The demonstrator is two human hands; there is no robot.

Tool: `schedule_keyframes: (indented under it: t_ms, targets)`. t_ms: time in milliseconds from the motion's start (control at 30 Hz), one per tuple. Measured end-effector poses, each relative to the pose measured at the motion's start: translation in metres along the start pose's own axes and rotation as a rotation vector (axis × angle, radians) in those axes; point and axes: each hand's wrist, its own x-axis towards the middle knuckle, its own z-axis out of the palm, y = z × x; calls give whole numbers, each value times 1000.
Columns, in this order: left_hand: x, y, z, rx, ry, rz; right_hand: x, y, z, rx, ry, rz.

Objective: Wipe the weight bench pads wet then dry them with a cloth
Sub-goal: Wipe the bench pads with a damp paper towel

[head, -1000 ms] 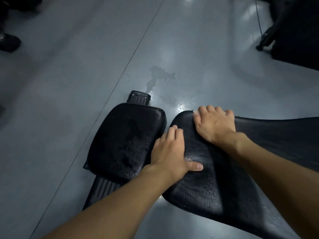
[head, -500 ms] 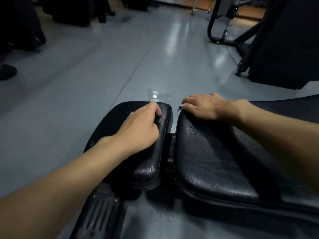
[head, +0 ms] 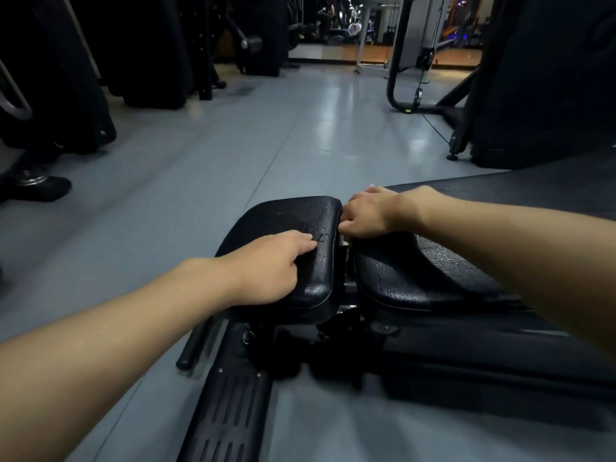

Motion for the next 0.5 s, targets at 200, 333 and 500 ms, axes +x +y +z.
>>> schedule_keyframes:
  t_ms: [200, 333, 500]
  targets:
    - [-1, -14, 6, -52, 60, 42, -43, -24, 11, -4, 88, -195]
    - [1, -18, 1, -50, 54, 74, -91, -36, 17, 3, 122, -320]
    - [0, -26, 0, -37, 42, 85, -128, -44, 23, 172, 300, -459]
